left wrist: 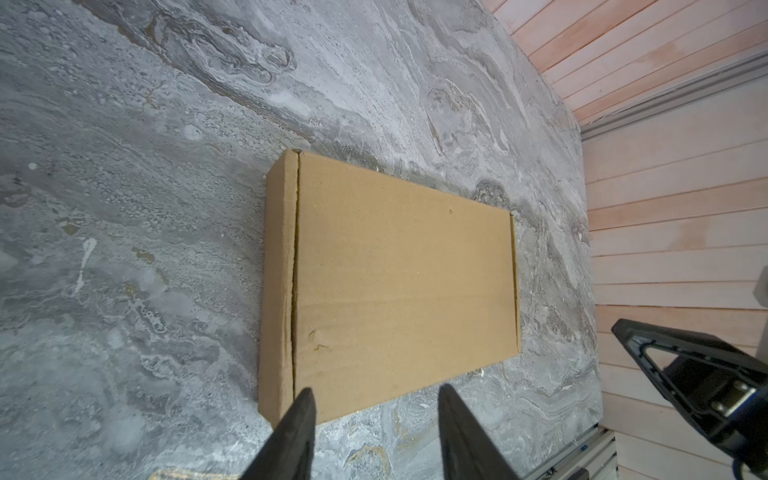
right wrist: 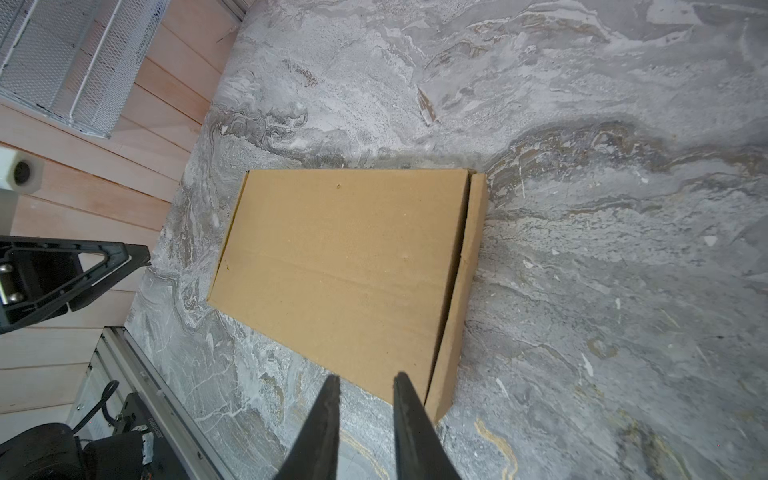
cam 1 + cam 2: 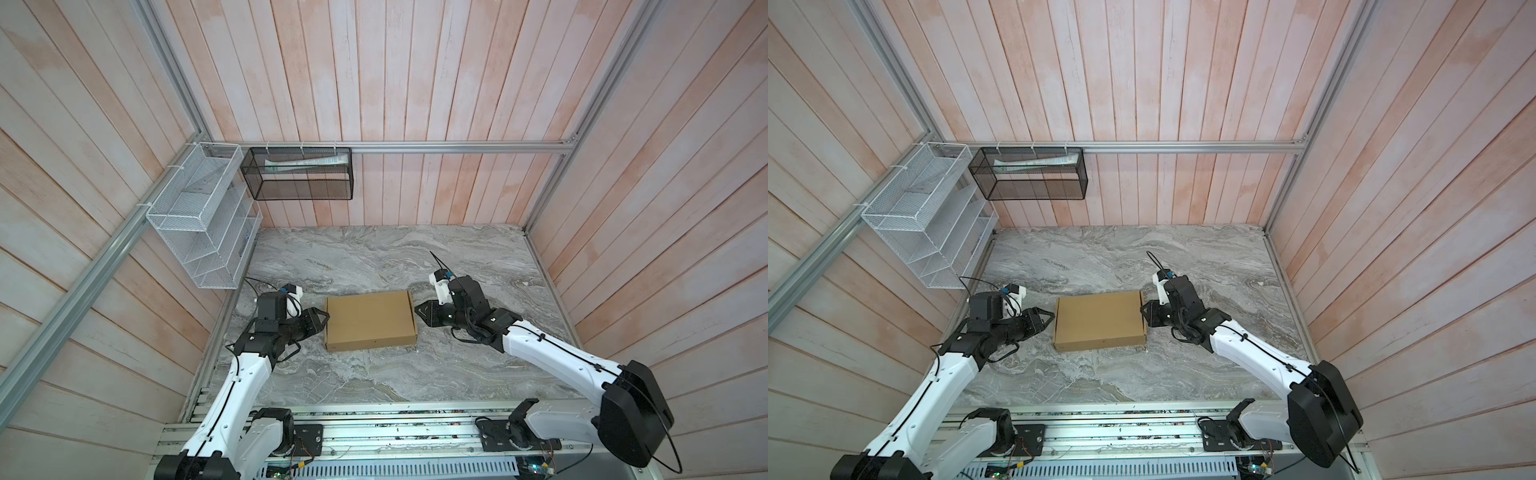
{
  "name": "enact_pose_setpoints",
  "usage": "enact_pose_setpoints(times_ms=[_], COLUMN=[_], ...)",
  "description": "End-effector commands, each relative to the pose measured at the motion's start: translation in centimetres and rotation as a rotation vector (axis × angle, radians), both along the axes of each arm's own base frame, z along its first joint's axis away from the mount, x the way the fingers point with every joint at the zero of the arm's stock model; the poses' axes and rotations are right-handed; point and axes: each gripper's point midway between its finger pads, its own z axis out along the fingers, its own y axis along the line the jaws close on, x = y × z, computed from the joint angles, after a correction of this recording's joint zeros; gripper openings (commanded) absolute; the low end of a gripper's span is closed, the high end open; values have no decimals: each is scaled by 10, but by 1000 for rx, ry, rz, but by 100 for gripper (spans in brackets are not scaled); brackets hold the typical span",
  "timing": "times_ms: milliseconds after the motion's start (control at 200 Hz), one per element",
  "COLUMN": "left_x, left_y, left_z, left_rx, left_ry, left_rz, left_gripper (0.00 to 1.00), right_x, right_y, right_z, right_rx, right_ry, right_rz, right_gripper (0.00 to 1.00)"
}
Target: Fold the paper box
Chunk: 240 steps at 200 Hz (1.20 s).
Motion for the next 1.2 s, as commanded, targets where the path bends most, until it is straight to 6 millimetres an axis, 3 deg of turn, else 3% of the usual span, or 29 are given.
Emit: enact_pose_setpoints(times_ms=[0, 230, 360, 470, 770, 950, 1195], left_x=[4, 25, 37, 52, 85, 96, 101], left_y=[5, 10, 14, 27, 58, 89, 99], left_z=[1, 17, 24, 25, 27, 26, 44], left_rx=[33, 80, 108, 146, 249, 364, 454], left_ry=[-10, -63, -106, -137, -165, -202, -422], left_rz=[21, 14, 21, 70, 190, 320, 340], left_gripper=[56, 67, 73, 100, 100, 100, 100], right_x=[4, 10, 11, 13, 16, 18, 20], right_y=[-5, -16, -29, -49, -118, -152, -181], right_z=[13, 20, 24, 29, 43, 32, 27], right_rx=[-12, -29, -52, -71, -72, -140, -213], right_ry=[-48, -130, -194, -260, -438, -463, -559], right_rz=[-11, -55, -93, -171, -429, -556, -639], right_gripper=[25, 31, 39, 48, 98, 98, 98])
